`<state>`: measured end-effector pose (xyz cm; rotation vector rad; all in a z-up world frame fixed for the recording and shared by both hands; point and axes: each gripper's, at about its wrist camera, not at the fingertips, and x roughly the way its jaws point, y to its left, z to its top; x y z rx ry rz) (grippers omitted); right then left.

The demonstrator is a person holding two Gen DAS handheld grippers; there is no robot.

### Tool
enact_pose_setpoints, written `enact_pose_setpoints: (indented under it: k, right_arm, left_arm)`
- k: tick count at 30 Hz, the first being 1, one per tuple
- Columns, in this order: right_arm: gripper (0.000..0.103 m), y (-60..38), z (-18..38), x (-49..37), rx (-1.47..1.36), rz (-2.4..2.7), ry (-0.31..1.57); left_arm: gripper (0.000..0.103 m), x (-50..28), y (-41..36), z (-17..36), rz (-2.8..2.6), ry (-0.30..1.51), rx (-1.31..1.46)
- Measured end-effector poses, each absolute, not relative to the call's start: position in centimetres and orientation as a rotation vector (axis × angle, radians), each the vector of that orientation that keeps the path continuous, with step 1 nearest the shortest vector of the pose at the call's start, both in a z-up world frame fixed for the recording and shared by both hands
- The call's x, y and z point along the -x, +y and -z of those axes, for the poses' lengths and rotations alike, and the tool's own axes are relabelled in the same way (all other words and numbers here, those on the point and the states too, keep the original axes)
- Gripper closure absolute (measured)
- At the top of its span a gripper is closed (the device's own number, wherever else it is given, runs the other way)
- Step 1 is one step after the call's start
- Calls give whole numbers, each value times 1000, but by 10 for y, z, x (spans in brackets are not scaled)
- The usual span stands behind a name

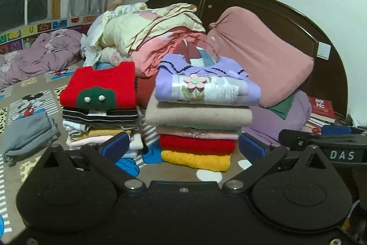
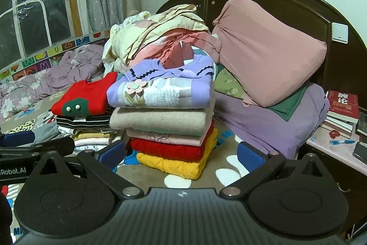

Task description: Fold clothes

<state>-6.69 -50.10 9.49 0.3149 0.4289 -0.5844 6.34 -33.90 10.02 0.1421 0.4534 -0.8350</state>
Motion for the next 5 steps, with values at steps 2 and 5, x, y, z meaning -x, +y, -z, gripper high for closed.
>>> enact_pose_setpoints:
  k: [2, 5]
  right_arm:
    - [0, -501, -95, 67, -314, 586, 430]
    - [0, -501, -94, 68, -318, 586, 431]
  left_arm:
    - [0, -62, -339, -101, 841, 448, -140]
    - [0, -60, -340, -101, 850, 439, -136]
